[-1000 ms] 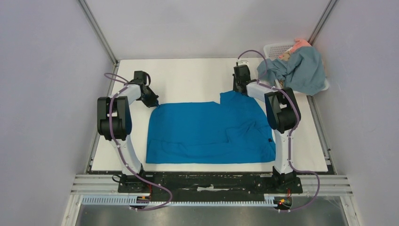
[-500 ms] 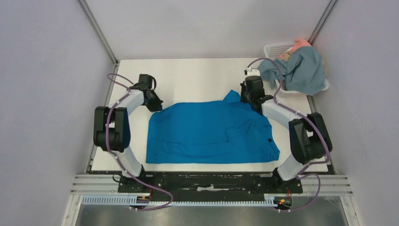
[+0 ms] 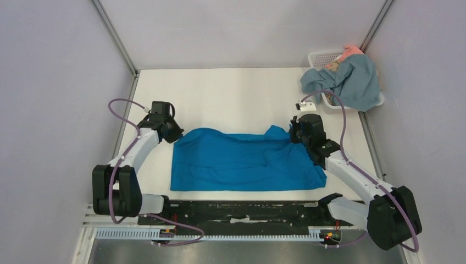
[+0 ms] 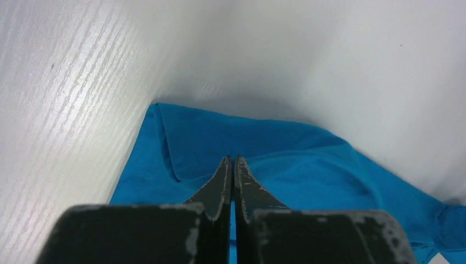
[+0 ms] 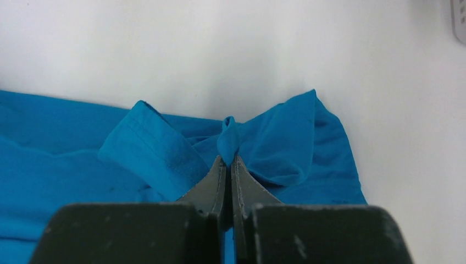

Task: Fold and stack the t-shirts
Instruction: Fold the other side of the tshirt into a rectangle

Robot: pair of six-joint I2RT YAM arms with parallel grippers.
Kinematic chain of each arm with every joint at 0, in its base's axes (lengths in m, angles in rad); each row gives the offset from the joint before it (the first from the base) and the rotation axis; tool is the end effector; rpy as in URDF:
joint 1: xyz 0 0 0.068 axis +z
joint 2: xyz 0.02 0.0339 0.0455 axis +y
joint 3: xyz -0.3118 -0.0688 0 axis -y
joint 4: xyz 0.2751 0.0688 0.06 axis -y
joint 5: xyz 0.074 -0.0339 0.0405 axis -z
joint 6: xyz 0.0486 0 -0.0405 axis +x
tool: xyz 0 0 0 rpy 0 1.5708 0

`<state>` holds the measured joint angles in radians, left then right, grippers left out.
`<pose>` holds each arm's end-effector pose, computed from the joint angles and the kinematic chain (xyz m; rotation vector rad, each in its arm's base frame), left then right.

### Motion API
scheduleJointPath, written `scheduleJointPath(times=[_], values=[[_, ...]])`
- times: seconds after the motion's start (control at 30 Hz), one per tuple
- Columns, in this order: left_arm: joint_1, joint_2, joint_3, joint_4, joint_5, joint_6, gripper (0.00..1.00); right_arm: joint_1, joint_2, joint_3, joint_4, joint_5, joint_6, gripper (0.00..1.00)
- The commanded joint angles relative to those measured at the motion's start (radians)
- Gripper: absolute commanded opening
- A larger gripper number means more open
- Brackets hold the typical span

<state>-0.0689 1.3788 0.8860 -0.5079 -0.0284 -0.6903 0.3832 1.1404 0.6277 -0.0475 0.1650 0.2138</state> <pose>0.2968 -0.0191 0.2391 -0.8024 2.4635 -0.2472 0.2463 0.0907 0.2494 -0.0829 2.1260 0.1778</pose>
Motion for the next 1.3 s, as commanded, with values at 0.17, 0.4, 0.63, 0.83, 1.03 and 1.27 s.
scheduleJointPath(times=[0.17,0.4,0.63,0.83,1.03,1.27], values=[[-0.002,-0.156,-0.071,0.026,0.005,0.016,0.02,0.003,-0.172,-0.099,-0.099,-0.004,0.008,0.01],[-0.002,-0.216,-0.112,-0.004,-0.006,-0.018,0.02,0.003,-0.246,-0.147,-0.12,-0.031,0.028,0.01],[-0.002,-0.305,-0.168,-0.011,-0.003,-0.04,0.02,0.003,-0.294,-0.203,-0.136,-0.07,0.065,0.04],[-0.002,-0.346,-0.215,-0.121,-0.127,-0.118,0.19,0.003,-0.365,-0.241,-0.303,-0.015,0.15,0.17],[-0.002,-0.527,-0.183,-0.241,-0.207,-0.204,0.78,0.002,-0.594,-0.269,-0.484,-0.074,0.198,0.74],[-0.008,-0.554,-0.167,-0.122,0.003,-0.134,0.81,0.003,-0.762,-0.273,-0.321,-0.144,0.183,0.98]])
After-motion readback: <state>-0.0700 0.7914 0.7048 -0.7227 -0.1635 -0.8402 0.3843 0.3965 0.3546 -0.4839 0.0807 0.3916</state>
